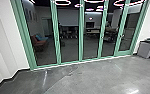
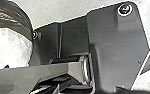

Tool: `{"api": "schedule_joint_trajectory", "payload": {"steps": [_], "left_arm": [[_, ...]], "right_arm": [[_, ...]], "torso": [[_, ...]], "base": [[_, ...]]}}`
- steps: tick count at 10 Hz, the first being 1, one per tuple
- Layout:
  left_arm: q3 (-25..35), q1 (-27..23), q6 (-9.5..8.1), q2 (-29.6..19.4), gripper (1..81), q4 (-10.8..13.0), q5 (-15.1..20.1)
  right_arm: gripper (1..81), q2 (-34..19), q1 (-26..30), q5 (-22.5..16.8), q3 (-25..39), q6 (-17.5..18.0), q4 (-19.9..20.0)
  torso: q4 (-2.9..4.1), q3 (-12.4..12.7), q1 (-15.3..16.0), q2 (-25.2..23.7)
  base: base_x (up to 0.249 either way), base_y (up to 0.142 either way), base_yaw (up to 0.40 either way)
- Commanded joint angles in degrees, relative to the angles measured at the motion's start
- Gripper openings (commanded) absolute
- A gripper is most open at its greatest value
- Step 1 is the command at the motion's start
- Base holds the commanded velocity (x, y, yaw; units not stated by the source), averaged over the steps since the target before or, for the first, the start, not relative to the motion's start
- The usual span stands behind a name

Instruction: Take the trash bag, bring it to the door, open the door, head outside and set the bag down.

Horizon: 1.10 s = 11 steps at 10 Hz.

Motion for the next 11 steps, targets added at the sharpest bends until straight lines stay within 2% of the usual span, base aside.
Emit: {"api": "schedule_joint_trajectory", "payload": {"steps": [1, 11], "left_arm": [[-0.12, -3.47, 0.21, -0.23, 1.0, 0.39, 3.31], [-0.12, -3.46, 0.21, -0.14, 1.0, 0.39, 3.31]], "right_arm": [[81.1, 0.19, 2.5, -2.59, 0.37, -0.11, -0.92], [81.1, 0.19, 2.49, -2.77, 0.28, -0.11, -0.92]], "torso": [[0.0, 0.0, 0.0, 0.0], [0.0, 0.0, 0.0, 0.0]], "base": [[0.0, 0.0, -0.303], [0.0, 0.0, -0.308]]}}
